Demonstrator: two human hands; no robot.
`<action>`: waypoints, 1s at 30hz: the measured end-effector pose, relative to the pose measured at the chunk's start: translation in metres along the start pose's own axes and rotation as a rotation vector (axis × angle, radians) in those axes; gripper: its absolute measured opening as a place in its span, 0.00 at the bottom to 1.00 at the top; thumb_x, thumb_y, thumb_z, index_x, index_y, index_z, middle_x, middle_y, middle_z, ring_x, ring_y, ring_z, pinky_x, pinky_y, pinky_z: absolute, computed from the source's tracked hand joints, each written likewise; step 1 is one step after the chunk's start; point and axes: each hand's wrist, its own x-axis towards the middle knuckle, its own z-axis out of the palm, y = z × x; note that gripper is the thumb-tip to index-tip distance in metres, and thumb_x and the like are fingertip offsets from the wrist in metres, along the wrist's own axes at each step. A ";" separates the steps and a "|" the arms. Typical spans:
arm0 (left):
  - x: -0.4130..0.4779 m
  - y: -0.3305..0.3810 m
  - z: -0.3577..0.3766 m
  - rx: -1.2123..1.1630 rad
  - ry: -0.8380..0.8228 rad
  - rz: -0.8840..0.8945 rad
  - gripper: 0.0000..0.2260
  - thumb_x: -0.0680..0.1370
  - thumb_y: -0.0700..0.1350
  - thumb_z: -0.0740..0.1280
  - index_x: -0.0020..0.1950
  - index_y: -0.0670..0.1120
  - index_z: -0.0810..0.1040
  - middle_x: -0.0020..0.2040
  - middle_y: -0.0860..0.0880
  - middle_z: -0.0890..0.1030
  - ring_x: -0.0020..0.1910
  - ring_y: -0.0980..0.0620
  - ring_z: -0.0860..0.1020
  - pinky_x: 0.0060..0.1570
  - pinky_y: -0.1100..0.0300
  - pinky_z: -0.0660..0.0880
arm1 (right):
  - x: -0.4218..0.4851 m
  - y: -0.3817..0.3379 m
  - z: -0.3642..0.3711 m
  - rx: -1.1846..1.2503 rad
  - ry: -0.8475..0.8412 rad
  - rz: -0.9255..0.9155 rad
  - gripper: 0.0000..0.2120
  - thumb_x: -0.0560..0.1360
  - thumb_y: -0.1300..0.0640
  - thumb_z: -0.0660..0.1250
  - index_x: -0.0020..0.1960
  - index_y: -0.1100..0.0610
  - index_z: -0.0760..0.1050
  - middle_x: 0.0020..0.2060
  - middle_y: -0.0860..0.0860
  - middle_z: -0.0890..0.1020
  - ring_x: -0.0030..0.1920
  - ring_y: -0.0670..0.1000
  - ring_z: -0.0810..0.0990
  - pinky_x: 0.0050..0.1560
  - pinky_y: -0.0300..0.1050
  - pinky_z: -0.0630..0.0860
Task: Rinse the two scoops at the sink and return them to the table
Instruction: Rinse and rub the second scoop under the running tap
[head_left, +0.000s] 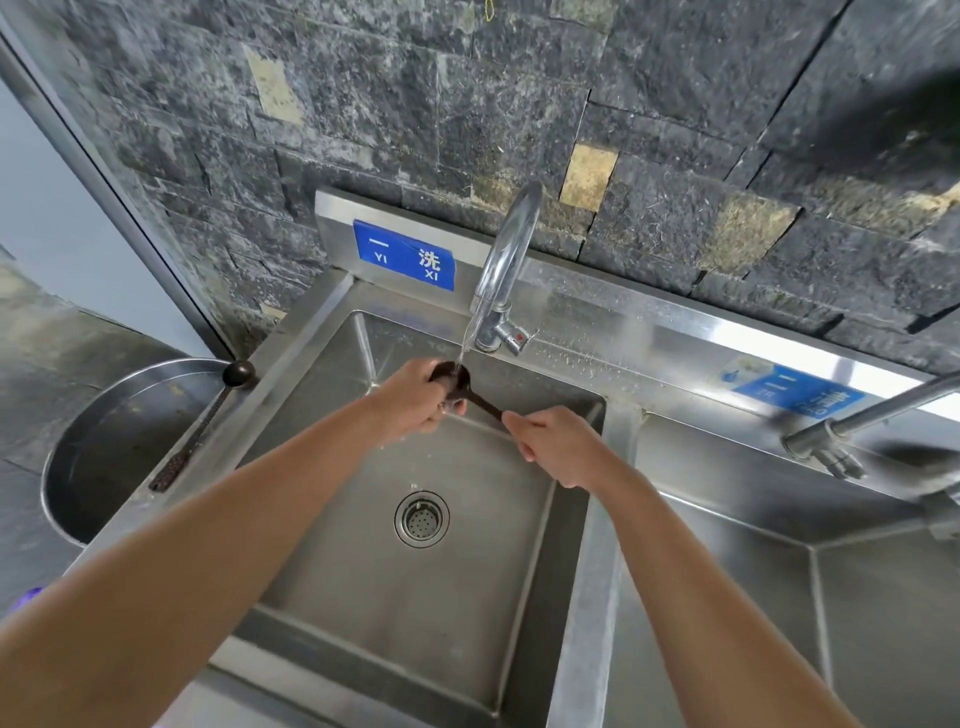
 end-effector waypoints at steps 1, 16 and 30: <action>0.003 0.004 0.003 -0.066 0.025 0.008 0.10 0.83 0.35 0.55 0.46 0.40 0.74 0.30 0.46 0.75 0.20 0.57 0.62 0.18 0.65 0.58 | 0.000 -0.003 0.004 0.032 0.031 0.016 0.26 0.79 0.41 0.58 0.27 0.53 0.67 0.17 0.45 0.66 0.17 0.45 0.63 0.27 0.38 0.64; 0.004 -0.003 0.007 0.222 0.088 0.050 0.11 0.82 0.35 0.56 0.53 0.42 0.78 0.31 0.46 0.74 0.21 0.56 0.69 0.20 0.66 0.64 | 0.000 0.025 0.009 -0.091 0.206 0.042 0.22 0.68 0.28 0.57 0.34 0.45 0.75 0.28 0.47 0.79 0.31 0.50 0.79 0.35 0.44 0.76; 0.007 0.008 0.015 0.008 0.086 0.032 0.13 0.80 0.30 0.56 0.51 0.41 0.78 0.34 0.48 0.80 0.18 0.58 0.64 0.19 0.66 0.58 | -0.013 0.022 0.023 0.098 0.158 0.044 0.25 0.76 0.37 0.61 0.29 0.54 0.74 0.22 0.47 0.75 0.24 0.47 0.73 0.32 0.42 0.72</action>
